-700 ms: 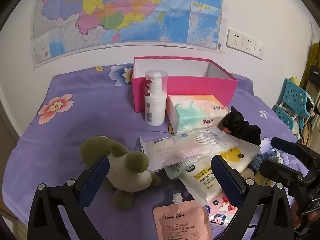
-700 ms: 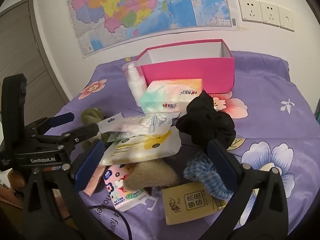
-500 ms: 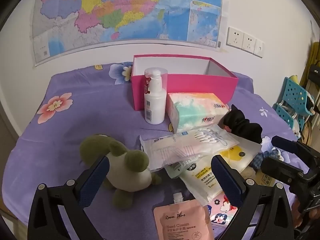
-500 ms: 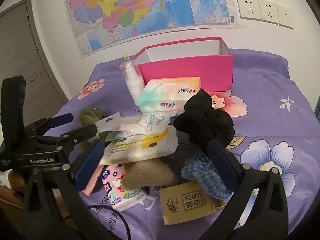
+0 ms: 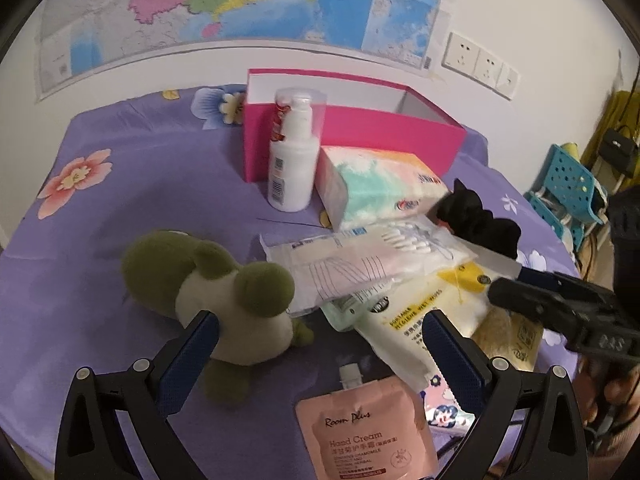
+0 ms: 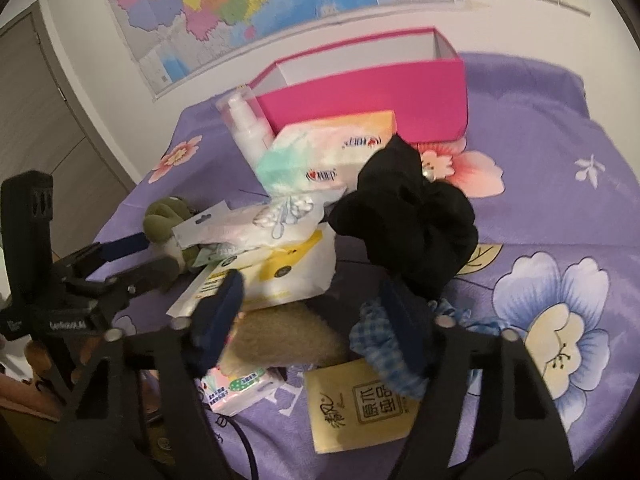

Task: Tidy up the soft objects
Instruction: 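Reach the left gripper toward the yellow-and-white wet-wipes pack, then grasp the wet-wipes pack with the left gripper and lift it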

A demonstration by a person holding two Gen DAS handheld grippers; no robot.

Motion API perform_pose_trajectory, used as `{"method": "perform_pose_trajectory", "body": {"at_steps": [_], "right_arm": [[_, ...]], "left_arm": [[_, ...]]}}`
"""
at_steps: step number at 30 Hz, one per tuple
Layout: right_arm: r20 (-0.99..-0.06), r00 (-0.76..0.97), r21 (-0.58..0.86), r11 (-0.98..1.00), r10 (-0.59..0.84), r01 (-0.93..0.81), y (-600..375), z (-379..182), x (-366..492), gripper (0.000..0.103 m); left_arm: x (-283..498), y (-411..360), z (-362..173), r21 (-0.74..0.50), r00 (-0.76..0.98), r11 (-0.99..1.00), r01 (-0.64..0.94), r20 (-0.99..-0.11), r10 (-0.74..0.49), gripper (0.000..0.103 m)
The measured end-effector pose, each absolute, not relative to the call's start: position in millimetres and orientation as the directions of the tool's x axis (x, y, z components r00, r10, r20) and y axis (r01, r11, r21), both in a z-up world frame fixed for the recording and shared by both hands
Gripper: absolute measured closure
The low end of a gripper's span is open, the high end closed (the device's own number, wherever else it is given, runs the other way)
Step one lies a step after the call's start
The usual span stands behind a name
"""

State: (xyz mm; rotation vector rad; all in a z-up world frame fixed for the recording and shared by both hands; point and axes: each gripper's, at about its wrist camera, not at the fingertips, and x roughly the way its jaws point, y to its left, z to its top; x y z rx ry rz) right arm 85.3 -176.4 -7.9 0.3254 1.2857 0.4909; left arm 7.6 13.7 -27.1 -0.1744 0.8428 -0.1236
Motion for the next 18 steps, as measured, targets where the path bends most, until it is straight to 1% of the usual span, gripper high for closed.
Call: {"method": "perform_pose_trajectory", "body": {"at_steps": [2, 3, 5, 6, 7, 8, 9, 11, 12, 14, 18], "right_arm": [[-0.824, 0.189, 0.511, 0.845, 0.534, -0.159, -177, -11, 89, 0.037], [-0.82, 0.185, 0.52, 0.84, 0.542, -0.156, -177, -12, 91, 0.038], [-0.813, 0.17, 0.538, 0.83, 0.557, -0.144, -178, -14, 94, 0.041], [-0.805, 0.158, 0.554, 0.82, 0.571, -0.14, -177, -16, 96, 0.052], [-0.79, 0.147, 0.58, 0.803, 0.595, -0.134, -178, -18, 97, 0.066], [-0.784, 0.147, 0.59, 0.797, 0.603, -0.126, -180, -18, 99, 0.072], [-0.781, 0.153, 0.591, 0.796, 0.605, -0.127, -181, -17, 99, 0.074], [-0.763, 0.168, 0.612, 0.781, 0.624, -0.123, -185, -12, 100, 0.085], [-0.756, 0.174, 0.619, 0.776, 0.631, -0.123, -187, -11, 99, 0.087], [-0.741, 0.186, 0.635, 0.763, 0.645, -0.117, -191, -6, 98, 0.089], [-0.714, 0.237, 0.655, 0.748, 0.659, -0.106, -202, 4, 96, 0.092]], "left_arm": [[9, 11, -28, -0.143, 0.662, 0.988, 0.057, -0.736, -0.145, 0.0], [10, 11, -28, -0.127, 0.645, 0.99, 0.064, -0.752, -0.139, 0.0], [9, 11, -28, -0.124, 0.635, 0.99, 0.072, -0.759, -0.141, 0.0], [9, 12, -27, -0.124, 0.634, 0.989, 0.078, -0.76, -0.145, 0.0], [9, 12, -27, -0.124, 0.636, 0.989, 0.083, -0.758, -0.148, 0.0], [9, 12, -26, -0.123, 0.639, 0.988, 0.089, -0.754, -0.151, 0.0], [9, 13, -25, -0.125, 0.642, 0.988, 0.096, -0.75, -0.157, 0.0], [7, 14, -23, -0.126, 0.648, 0.986, 0.112, -0.742, -0.169, 0.002], [6, 14, -22, -0.13, 0.652, 0.984, 0.125, -0.737, -0.18, 0.003], [2, 12, -20, -0.143, 0.649, 0.977, 0.16, -0.73, -0.213, 0.008], [-4, 1, -18, -0.176, 0.626, 0.951, 0.253, -0.72, -0.299, 0.013]]}}
